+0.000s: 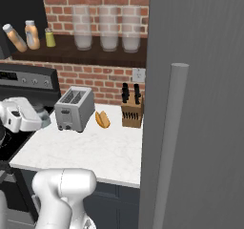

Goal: Put the shaker and condiment bottle from the counter next to their counterparts in the cabinet.

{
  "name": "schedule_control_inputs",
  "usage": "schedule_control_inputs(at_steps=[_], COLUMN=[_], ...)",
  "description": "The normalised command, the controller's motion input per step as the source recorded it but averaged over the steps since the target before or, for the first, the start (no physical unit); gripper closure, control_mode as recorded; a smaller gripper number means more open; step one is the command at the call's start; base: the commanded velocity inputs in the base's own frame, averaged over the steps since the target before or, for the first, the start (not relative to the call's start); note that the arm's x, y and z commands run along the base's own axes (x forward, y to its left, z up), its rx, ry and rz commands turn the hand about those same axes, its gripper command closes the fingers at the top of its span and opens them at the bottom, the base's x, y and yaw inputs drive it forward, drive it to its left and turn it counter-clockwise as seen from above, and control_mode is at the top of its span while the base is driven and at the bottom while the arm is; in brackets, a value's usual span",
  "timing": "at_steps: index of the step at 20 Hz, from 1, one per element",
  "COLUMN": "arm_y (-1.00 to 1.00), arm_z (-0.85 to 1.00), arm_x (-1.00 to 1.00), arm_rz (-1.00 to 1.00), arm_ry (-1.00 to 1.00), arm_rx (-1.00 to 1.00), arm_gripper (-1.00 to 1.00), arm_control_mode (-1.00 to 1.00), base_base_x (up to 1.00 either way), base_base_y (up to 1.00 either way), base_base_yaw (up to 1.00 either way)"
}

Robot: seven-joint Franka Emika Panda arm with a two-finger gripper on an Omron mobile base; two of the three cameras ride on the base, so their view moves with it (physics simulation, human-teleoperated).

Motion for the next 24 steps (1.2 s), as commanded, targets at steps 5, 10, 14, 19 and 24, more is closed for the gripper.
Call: schedule_control_inputs(at_steps=[5, 10, 14, 19, 24], arm_y=[0.00, 0.00, 0.00, 0.00, 0.00], arm_z=[0.49, 0.52, 0.46, 0.44, 0.40], arm_x=[-0.27, -0.23, -0.23, -0.11, 0.00], arm_rz=[0.05, 0.04, 0.01, 0.03, 0.08], arm_ry=[-0.05, -0.08, -0.07, -0.05, -0.02], arm_rx=[0.00, 0.00, 0.00, 0.00, 0.00], arm_gripper=[1.00, 1.00, 1.00, 1.00, 1.00], arm_control_mode=[-1.00, -1.00, -1.00, -1.00, -1.00], base_base_x=[0.00, 0.00, 0.00, 0.00, 0.00], base_base_y=[0.00, 0.00, 0.00, 0.00, 0.00], base_base_yaw=[0.00, 0.00, 0.00, 0.00, 0.00])
